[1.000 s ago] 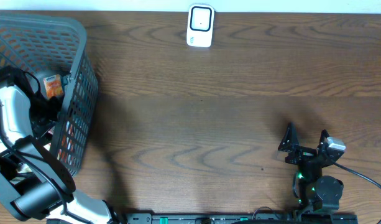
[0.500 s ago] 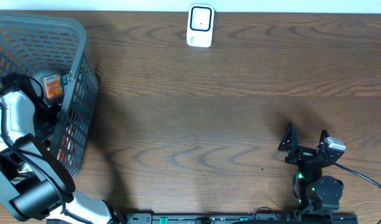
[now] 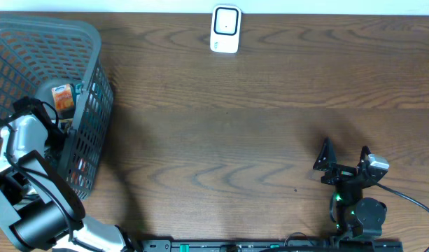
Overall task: Scan the item barcode
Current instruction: 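Grasp the orange snack bar with the left gripper and lift it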
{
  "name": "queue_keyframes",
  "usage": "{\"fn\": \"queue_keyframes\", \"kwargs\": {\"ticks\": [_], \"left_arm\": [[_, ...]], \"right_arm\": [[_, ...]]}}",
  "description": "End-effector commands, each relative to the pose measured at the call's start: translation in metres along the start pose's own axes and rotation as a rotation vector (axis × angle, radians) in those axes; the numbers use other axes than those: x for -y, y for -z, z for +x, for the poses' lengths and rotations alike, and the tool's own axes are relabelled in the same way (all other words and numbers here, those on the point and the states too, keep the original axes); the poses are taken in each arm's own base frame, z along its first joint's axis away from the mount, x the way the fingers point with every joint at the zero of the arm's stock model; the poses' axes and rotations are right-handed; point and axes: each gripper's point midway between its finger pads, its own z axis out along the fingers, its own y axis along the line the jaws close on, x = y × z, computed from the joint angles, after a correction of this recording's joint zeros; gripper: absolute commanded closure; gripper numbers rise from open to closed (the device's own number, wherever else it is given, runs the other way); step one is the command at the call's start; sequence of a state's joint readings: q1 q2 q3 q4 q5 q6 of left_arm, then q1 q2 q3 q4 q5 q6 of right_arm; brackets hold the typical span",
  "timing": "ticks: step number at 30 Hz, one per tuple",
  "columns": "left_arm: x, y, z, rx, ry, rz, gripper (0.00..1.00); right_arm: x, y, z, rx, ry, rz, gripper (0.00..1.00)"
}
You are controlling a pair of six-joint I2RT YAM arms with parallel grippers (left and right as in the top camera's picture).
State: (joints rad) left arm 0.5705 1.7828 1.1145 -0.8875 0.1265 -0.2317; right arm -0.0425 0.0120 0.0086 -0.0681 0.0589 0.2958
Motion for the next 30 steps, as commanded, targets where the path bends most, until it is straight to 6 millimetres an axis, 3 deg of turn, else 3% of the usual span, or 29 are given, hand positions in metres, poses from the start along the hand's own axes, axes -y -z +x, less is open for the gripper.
{"fn": "queue_keyframes", "kwargs": {"ticks": [1,9,15,21,23,24,30], "left_arm": [[-0.006,-0.024,0.028,-0.101,-0.007,-0.015,0.18],[-0.008,-0.024,0.037,-0.134,-0.004,-0.017,0.92],[0.0,0.0,0.019,-0.058,-0.011,0.005,0.93],[0.019,0.079,-0.024,0.179,-0.025,0.078,0.93],[0.026,0.118,-0.038,0.298,-0.013,0.115,0.93],[0.031,0.15,-0.045,0.388,0.004,0.15,0.93],[0.038,0.251,-0.042,0.677,0.067,0.283,0.93]], "right_arm": [[-0.001,0.0,0.001,-0.001,-0.002,-0.005,0.01],[-0.001,0.0,0.001,-0.001,-0.002,-0.005,0.01],[-0.001,0.0,0.001,-0.001,-0.002,-0.005,0.01],[-0.001,0.0,0.001,-0.001,-0.002,-0.005,0.01],[-0.001,0.0,0.001,-0.001,-0.002,-0.005,0.01],[-0.001,0.0,0.001,-0.001,-0.002,-0.005,0.01],[-0.001,0.0,0.001,-0.001,-0.002,-0.005,0.01]]}}
